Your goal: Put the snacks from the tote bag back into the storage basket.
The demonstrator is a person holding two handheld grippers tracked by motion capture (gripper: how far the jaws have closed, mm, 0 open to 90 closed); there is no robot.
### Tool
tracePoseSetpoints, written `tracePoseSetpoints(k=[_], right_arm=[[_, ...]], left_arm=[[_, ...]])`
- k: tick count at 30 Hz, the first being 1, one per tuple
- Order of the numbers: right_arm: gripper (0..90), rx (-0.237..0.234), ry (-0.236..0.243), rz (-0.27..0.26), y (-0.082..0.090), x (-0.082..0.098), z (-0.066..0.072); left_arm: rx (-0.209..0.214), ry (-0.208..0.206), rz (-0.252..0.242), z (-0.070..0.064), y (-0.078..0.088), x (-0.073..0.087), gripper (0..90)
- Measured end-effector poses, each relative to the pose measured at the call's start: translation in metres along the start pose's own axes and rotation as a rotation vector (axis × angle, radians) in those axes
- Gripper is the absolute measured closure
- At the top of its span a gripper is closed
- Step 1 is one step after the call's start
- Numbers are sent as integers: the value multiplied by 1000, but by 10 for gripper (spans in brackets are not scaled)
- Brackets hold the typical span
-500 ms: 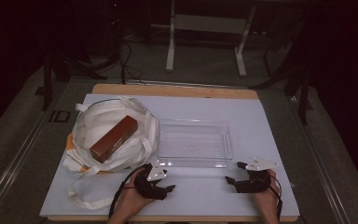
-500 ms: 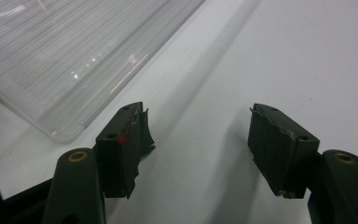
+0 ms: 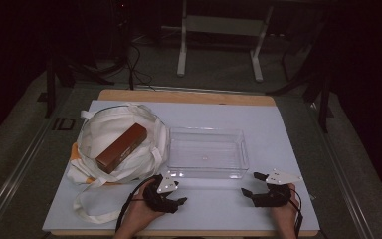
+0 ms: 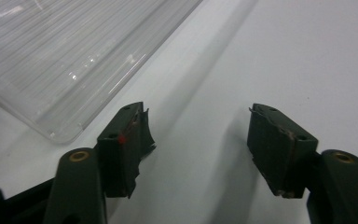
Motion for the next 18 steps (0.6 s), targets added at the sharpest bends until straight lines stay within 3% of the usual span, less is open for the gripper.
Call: tracePoseSetpoints(k=[10, 18], right_arm=[[199, -6, 21, -11, 1, 0, 2], [199, -4, 29, -5, 1, 0, 3]], left_arm=[[40, -45, 22, -9, 3, -4, 444], [79, -71, 34, -15, 8, -8, 548]])
Point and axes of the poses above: each handheld gripper's, and its own axes: y roughly backward along the jaws, x roughly out of its underside, z roughly to its left, the point moved 7 cm from there along -y, roughly forward along the jaws, and after that the axes turned 6 degrees about z, right-handed, at the moved point
